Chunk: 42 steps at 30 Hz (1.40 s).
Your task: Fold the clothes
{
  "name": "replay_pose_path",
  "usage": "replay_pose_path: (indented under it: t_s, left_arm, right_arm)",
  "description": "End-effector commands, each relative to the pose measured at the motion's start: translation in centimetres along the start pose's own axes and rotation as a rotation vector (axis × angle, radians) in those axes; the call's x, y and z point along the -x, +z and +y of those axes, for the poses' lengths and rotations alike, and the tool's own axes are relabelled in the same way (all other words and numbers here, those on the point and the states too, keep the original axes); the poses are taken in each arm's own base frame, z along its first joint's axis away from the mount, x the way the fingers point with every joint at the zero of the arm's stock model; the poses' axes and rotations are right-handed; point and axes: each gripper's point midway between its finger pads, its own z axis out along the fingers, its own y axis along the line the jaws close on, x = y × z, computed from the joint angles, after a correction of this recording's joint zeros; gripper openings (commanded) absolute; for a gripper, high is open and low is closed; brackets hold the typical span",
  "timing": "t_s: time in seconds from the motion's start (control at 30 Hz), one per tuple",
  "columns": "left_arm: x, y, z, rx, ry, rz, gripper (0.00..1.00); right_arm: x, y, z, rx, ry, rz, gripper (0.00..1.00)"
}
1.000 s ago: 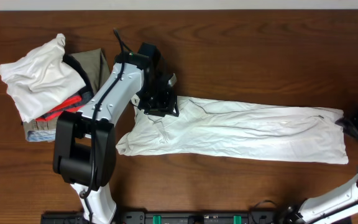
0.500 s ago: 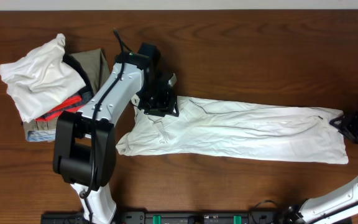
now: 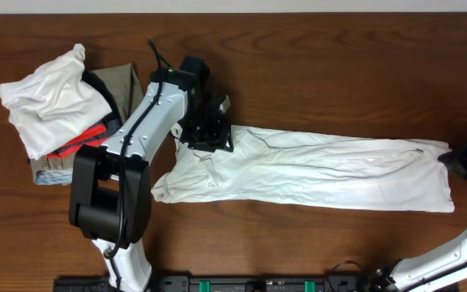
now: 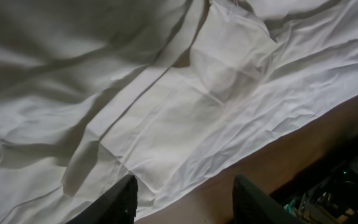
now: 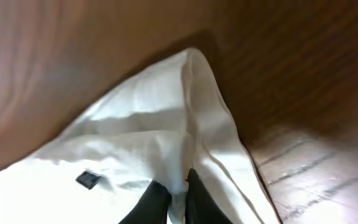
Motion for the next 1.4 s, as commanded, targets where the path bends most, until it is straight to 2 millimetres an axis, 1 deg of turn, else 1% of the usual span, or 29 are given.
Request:
replay_pose_path:
  t_s: [0.0, 0.13, 0.17, 0.37, 0.5, 0.57, 0.6, 0.67, 0.8, 0.87, 1.0, 1.1, 1.17, 1.37]
  left_arm:
    - [-0.1, 0.5, 0.6, 0.017, -0.005, 0.013, 0.5]
    - [-0.1, 0.5, 0.6, 0.017, -0.005, 0.013, 0.5]
    - [-0.1, 0.5, 0.6, 0.017, -0.005, 0.013, 0.5]
    - [-0.1, 0.5, 0.6, 0.017, -0.005, 0.013, 0.5]
    - [-0.1, 0.5, 0.6, 0.017, -0.005, 0.013, 0.5]
    - [-0.1, 0.5, 0.6, 0.017, -0.005, 0.013, 0.5]
    - [-0.1, 0.5, 0.6, 0.017, -0.005, 0.013, 0.5]
    - [-0.1, 0.5, 0.6, 0.017, -0.005, 0.013, 0.5]
    - [-0.1, 0.5, 0.6, 0.017, -0.005, 0.013, 0.5]
    - [-0.1, 0.5, 0.6, 0.017, -0.005, 0.013, 0.5]
    - [0.0, 0.5, 0.6, 0.017, -0.004, 0.011, 0.5]
    - [-0.1, 0.5, 0.6, 0.016, -0.004, 0.012, 0.5]
    - [-0.1, 0.5, 0.6, 0.016, -0.004, 0.011, 0.5]
    - [-0.1, 0.5, 0.6, 0.016, -0.004, 0.011, 0.5]
  right_arm:
    - [1.8, -2.1, 0.7, 0.002, -0.002, -0.046, 0.09]
    - [2.1, -3.3, 1.4, 0.003, 0.0, -0.039, 0.1]
    - [2.2, -3.4, 1.6, 0.004, -0.001, -0.037, 0.12]
    - [1.9, -3.6, 1.9, 0.01, 0.01, -0.023, 0.12]
    - [2.0, -4.1, 3.7, 0.112, 0.018, -0.026, 0.11]
    - [2.2, -4.2, 3.8, 0.117, 0.017, -0.03, 0.11]
    - [2.1, -4.1, 3.7, 0.11, 0.016, -0.028, 0.13]
    - [2.0, -4.1, 2.9, 0.069, 0.018, -0.021, 0.21]
    - [1.6, -4.0, 0.4, -0.077, 0.02, -0.003, 0.26]
    - [1.4, -3.9, -0.4, -0.119, 0.022, 0.005, 0.27]
    - [1.4, -3.1, -0.8, -0.12, 0.023, 0.008, 0.27]
    - [1.4, -2.1, -1.1, -0.117, 0.015, 0.003, 0.27]
    - [1.4, -1.7, -0.9, -0.106, 0.007, -0.003, 0.27]
    - [1.8, -1.4, -0.3, -0.098, -0.013, -0.015, 0.28]
